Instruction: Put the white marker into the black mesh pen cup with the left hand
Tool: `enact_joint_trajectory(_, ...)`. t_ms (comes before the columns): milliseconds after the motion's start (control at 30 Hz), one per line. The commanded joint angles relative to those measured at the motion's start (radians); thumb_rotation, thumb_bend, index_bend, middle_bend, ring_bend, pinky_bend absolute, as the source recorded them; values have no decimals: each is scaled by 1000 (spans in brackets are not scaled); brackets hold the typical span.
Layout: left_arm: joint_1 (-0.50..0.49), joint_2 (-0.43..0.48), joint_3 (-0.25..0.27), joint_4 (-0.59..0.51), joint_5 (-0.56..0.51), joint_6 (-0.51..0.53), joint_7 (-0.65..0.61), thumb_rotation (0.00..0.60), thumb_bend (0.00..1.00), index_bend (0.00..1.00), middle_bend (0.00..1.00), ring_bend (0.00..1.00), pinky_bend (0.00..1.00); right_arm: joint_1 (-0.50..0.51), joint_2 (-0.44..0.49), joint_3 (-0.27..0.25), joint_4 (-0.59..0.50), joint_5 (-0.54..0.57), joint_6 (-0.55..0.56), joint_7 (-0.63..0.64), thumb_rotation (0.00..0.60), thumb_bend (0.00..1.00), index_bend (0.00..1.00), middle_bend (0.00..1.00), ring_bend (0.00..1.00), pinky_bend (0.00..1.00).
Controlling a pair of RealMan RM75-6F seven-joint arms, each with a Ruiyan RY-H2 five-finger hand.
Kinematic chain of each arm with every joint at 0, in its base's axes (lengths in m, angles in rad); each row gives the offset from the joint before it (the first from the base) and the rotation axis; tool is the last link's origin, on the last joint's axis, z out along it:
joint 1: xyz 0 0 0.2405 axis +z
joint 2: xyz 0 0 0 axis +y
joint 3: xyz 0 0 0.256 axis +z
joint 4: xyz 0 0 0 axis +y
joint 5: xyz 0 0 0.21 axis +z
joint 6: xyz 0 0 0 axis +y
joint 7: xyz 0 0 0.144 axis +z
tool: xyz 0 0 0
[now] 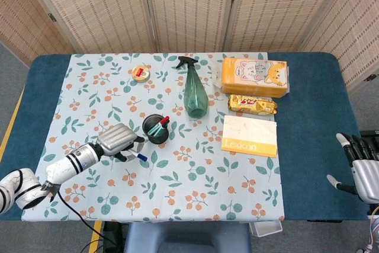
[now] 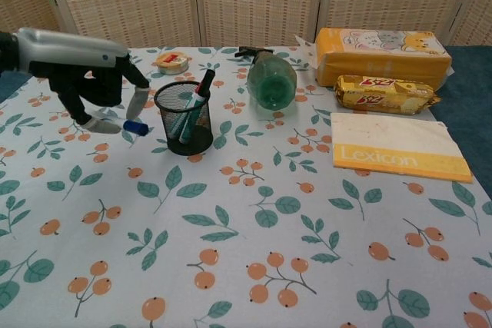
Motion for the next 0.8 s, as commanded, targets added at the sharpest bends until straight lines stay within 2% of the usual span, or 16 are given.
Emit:
enact_joint_trajectory(33, -2, 159, -154, -211, -275, -74, -155, 600, 405, 635, 1000, 966, 998, 8, 3, -2, 5, -4, -16, 11, 600, 180, 22, 53, 42, 0)
enact_joint_trajectory(133, -1, 176, -229, -248, -405, -96, -229, 600, 406, 629, 1000, 966, 998, 15, 6, -5, 9, -7, -30, 23, 600, 181, 22, 52, 42, 0)
enact_joint_trajectory(233, 1, 144, -318, -260, -559, -95, -288, 600, 411, 631, 1000, 967, 998, 17, 8, -7, 12, -11, -33, 32, 600, 181, 22, 51, 42, 0)
enact_joint_trajectory(367, -5, 63, -381, -242, -682, -83, -287, 600, 425, 637, 1000, 968, 998, 16, 10, -9, 15, -17, -30, 42, 600, 180, 22, 49, 42, 0)
enact_joint_trajectory(500, -5, -35, -409, -192, -716, -70, -264, 600, 425, 636, 1000, 968, 998, 13, 12, -12, 17, -27, -22, 51, 600, 180, 22, 48, 42, 0)
enact_joint_trajectory(800, 23, -206, -438, -46, -662, -104, -283, 600, 425, 638, 1000, 968, 998, -5, 26, -23, 24, -53, 13, 96, 600, 180, 22, 48, 42, 0)
